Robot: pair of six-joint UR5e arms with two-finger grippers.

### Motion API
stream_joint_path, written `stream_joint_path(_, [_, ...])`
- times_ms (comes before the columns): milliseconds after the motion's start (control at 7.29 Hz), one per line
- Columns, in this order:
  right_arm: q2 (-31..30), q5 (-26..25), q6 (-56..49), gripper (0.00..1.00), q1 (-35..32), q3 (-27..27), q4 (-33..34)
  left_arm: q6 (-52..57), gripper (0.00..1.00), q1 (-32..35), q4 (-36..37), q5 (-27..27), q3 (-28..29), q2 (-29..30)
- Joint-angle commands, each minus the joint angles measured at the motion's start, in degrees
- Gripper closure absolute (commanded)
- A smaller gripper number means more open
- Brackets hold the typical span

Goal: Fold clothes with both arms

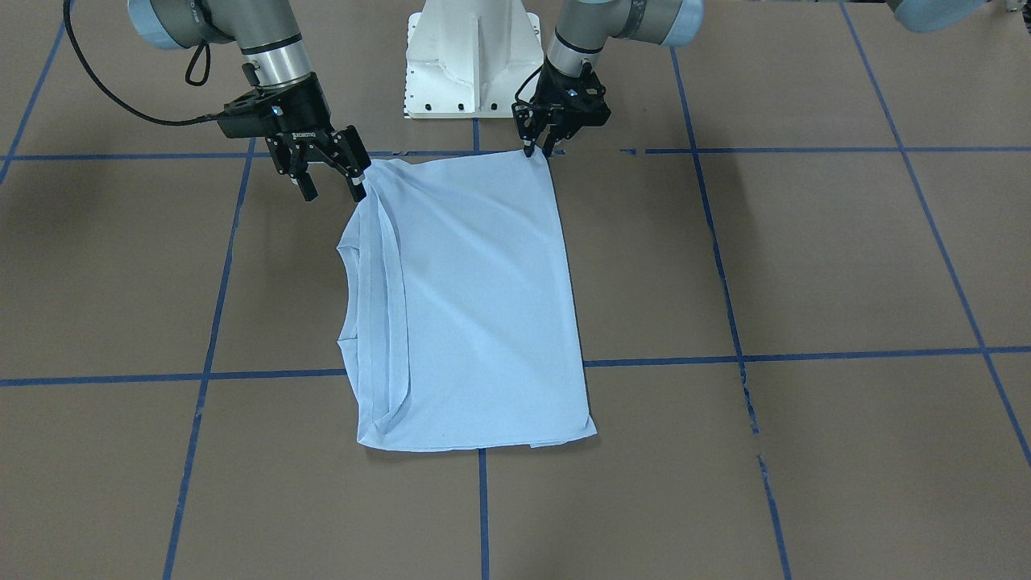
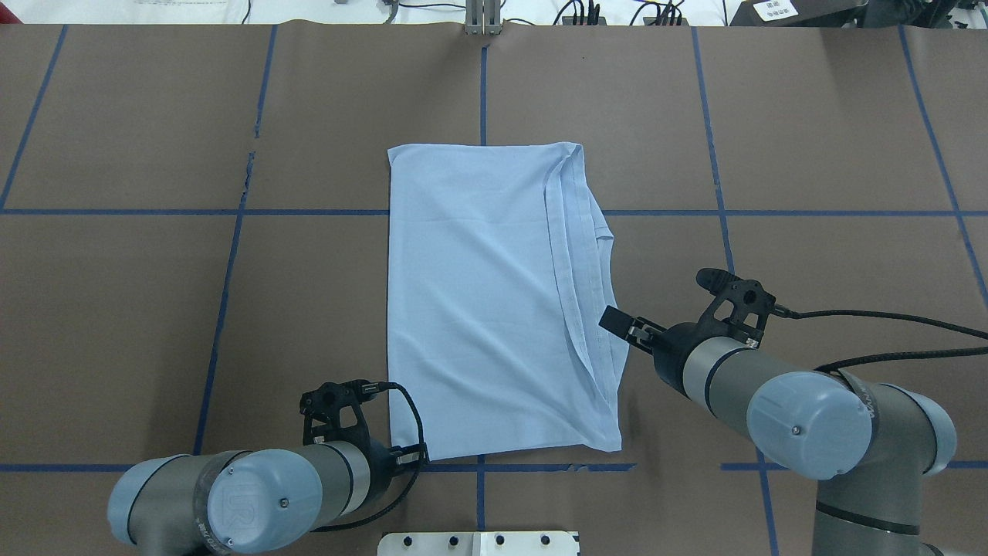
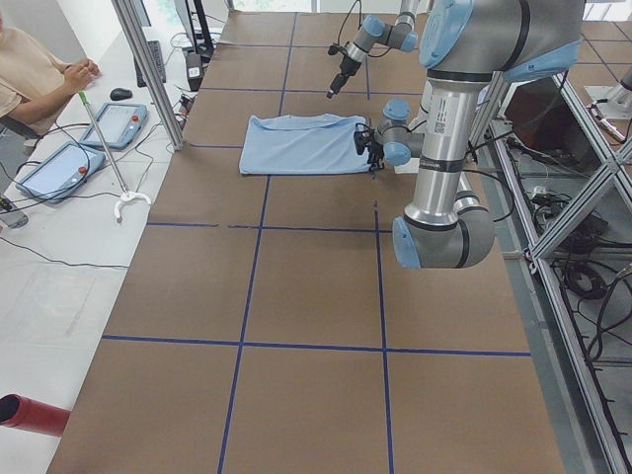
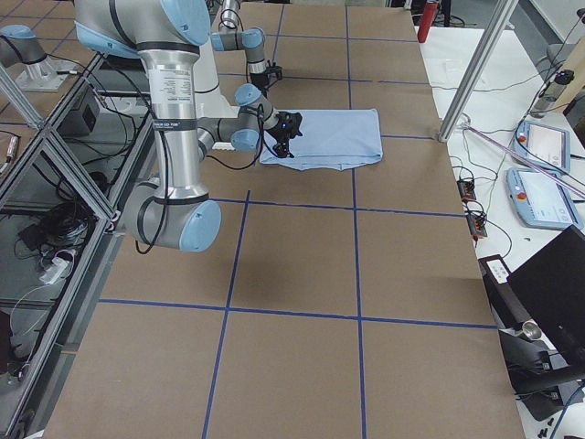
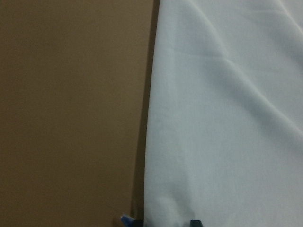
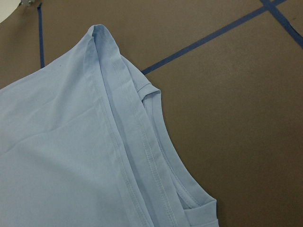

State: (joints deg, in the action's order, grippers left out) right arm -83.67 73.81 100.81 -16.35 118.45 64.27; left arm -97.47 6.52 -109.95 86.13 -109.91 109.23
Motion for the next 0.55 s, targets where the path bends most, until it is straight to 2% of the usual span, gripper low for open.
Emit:
stream_joint_path(0, [0.0,-0.07,0.0,0.0,0.0,-0.06,-0.02,-0.09,0.59,-0.02,-0.09,0.0,0.48,0.45])
stream_joint_path(274, [0.0,0.02,0.17,0.0,0.0,-0.06,0.06,-0.18,0.9,-0.02,0.0,0.0,0.83,1.07])
stream_joint_path(411, [0.09,-0.07,0.96,0.0,0.18,-0.24,0.06,-0.09,1.0,-0.02,0.0,-0.09,0.83,0.98])
